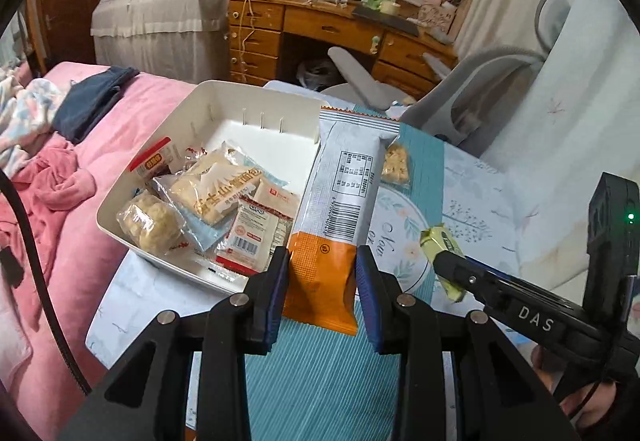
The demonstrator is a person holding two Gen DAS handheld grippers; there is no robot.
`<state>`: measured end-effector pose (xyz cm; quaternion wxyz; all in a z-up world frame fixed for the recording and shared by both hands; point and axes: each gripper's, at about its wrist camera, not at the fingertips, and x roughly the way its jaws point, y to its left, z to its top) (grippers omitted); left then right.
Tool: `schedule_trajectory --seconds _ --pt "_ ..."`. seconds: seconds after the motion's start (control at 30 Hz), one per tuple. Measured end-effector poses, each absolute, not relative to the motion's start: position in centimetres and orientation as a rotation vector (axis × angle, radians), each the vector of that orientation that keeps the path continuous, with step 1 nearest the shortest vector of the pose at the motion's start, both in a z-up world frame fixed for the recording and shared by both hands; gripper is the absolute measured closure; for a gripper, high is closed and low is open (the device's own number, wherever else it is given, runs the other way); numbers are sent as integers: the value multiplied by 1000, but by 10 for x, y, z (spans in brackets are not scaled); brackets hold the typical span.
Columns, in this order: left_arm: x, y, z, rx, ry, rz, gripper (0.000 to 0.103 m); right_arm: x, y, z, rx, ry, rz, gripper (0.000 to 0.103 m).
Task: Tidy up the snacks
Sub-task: 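Carry the bar packet into the tray while the right tool carries the green packet there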
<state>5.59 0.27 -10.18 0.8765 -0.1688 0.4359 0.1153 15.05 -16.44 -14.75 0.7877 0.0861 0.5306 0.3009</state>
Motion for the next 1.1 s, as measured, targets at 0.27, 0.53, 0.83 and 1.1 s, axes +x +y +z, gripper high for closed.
schedule_trajectory --seconds 0.27,0.53,0.83,1.1 --pt "51 59 -85 -342 860 166 71 127 -125 -134 245 1107 601 64" --pt "58 117 -74 -314 833 108 71 104 -75 -127 289 1033 594 64" --pt "75 174 -86 -264 881 17 71 94 -27 -139 373 1000 530 64" --pt "86 211 -105 -231 937 -44 71 83 11 -160 420 1008 469 64"
